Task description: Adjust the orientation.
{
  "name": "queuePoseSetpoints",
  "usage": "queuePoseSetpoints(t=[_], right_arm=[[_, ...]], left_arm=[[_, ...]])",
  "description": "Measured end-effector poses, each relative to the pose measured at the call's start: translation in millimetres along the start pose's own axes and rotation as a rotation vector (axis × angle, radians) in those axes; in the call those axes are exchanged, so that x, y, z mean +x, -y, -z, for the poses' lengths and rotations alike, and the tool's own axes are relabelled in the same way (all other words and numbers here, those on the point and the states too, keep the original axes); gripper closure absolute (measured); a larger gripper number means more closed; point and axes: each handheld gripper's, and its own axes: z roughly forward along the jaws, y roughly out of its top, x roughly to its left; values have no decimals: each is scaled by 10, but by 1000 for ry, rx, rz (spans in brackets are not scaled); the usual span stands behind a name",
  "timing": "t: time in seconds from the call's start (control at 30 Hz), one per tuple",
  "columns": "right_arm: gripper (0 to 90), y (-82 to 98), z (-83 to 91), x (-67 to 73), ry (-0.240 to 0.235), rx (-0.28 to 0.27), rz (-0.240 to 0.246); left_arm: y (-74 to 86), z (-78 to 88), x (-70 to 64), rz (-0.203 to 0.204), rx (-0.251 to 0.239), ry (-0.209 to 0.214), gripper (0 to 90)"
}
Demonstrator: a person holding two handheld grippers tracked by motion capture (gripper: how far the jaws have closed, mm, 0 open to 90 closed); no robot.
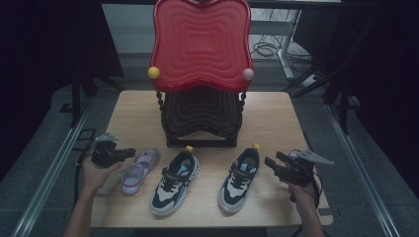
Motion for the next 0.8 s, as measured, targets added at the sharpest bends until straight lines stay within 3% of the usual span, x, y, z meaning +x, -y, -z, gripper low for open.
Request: queuePoseSetpoints(t=[0.1, 0.23, 0.27, 0.3, 0.37, 0.5, 0.63, 0.8], right_arm=[[362, -9, 21, 24, -9, -6, 0], [361, -13, 20, 51, -11, -2, 12], [361, -13, 20, 51, -11, -2, 12], [361, -10, 13, 54, -12, 3, 18], [363, -8, 9, 53, -14, 8, 20], [391, -8, -5, 93, -7, 29, 51], [391, -9, -13, 128, -5, 30, 74], [387, -26, -12, 190, 5, 47, 139]], left_arm=[[-8, 167, -134, 8, -68, -1, 746], [-12, 247, -254, 9, -86, 10, 573], [-9, 270, -289, 9, -98, 7, 573], [1, 335, -395, -16, -145, -4, 534], [7, 356, -442, -27, -159, -3, 519], [5, 383, -625, -51, -144, 9, 447], [25, 393, -708, -58, -141, 14, 445], [60, 389, -777, -82, -136, -5, 448]])
